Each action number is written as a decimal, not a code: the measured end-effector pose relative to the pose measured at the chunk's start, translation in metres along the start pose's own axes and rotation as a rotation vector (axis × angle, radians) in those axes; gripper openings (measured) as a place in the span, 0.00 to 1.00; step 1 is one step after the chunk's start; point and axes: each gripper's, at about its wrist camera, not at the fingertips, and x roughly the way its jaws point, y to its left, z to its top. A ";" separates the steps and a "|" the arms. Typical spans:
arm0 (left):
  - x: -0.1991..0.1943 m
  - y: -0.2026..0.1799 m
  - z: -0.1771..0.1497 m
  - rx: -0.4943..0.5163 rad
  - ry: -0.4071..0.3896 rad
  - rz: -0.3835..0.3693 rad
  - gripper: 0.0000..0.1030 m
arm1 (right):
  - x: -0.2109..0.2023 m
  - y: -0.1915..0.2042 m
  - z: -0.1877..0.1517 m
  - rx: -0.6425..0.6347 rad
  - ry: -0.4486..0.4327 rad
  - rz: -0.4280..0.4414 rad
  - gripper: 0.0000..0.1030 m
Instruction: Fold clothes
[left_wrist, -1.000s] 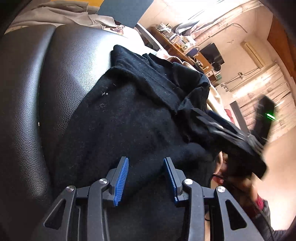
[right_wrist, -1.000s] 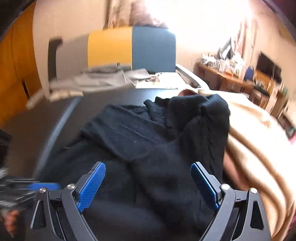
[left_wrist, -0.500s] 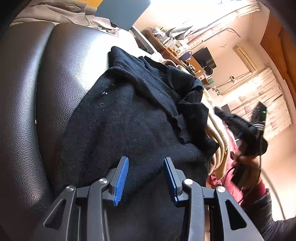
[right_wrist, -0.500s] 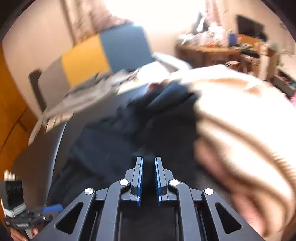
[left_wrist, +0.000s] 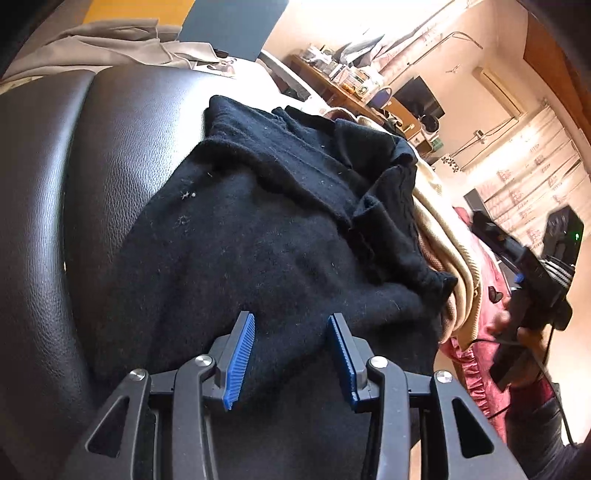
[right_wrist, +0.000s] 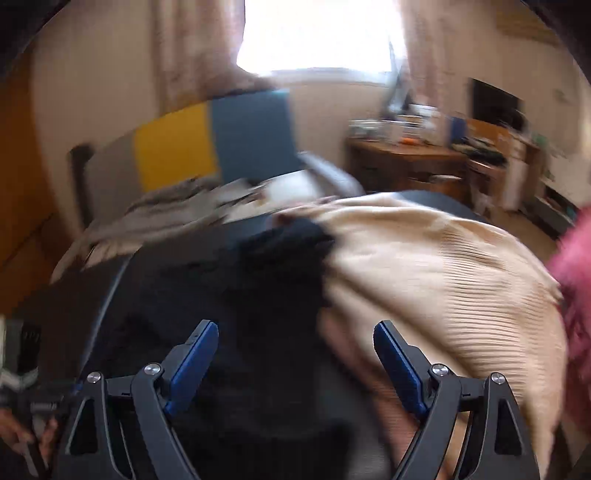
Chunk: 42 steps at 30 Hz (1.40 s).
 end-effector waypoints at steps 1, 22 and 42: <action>-0.001 0.001 -0.001 -0.004 0.000 -0.004 0.40 | 0.008 0.013 -0.003 -0.024 0.020 0.019 0.89; -0.003 -0.005 0.003 0.032 0.019 -0.006 0.41 | 0.025 0.035 -0.003 0.005 0.065 0.088 0.08; 0.101 -0.129 0.098 0.581 0.172 -0.056 0.46 | -0.113 -0.130 -0.023 0.312 -0.251 -0.065 0.50</action>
